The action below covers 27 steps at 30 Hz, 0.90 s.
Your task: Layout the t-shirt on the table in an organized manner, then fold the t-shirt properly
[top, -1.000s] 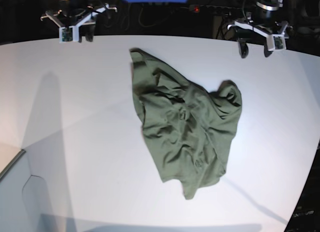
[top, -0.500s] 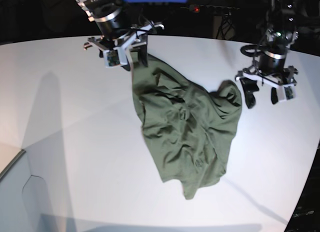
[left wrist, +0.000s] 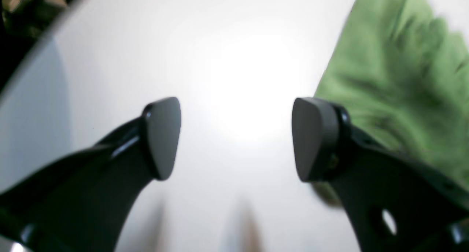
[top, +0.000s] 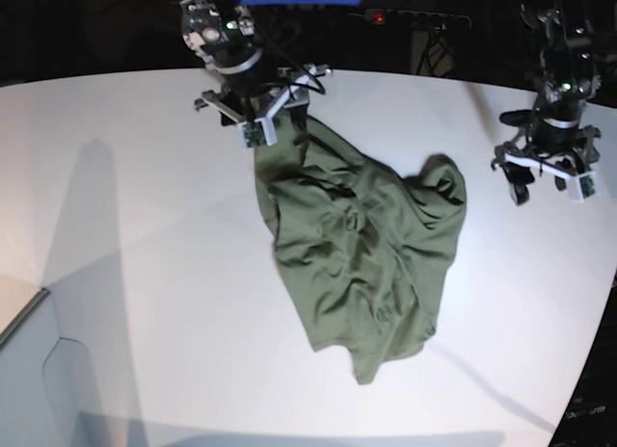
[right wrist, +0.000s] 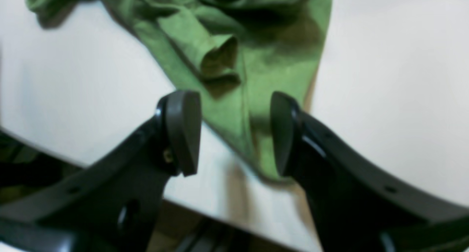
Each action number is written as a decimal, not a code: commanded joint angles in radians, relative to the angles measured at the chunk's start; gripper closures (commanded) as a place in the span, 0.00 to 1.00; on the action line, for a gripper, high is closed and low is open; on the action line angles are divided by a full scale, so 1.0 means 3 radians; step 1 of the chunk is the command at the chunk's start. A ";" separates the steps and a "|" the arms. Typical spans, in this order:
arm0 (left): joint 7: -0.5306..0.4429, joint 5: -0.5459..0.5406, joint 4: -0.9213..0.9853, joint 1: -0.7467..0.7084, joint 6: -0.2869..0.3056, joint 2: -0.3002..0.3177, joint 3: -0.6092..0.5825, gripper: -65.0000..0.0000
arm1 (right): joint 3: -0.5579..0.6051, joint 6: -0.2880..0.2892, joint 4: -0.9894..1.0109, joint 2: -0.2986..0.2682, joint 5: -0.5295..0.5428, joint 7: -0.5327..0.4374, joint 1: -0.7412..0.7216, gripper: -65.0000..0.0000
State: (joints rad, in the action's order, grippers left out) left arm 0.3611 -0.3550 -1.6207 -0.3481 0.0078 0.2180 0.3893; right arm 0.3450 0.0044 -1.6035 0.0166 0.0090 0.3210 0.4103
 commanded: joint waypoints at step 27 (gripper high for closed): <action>-0.0101 -0.0021 0.0234 0.0559 -0.0003 0.0012 -0.0129 0.30 | -0.0478 0.0014 0.0259 -0.0170 0.0014 -0.0075 -0.0117 1.00</action>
State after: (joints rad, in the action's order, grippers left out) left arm 0.3515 -0.3557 -1.5349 -0.1959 -0.0006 0.2165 0.3534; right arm 0.2008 0.0109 -1.5074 -0.0368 0.0120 0.3149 0.3798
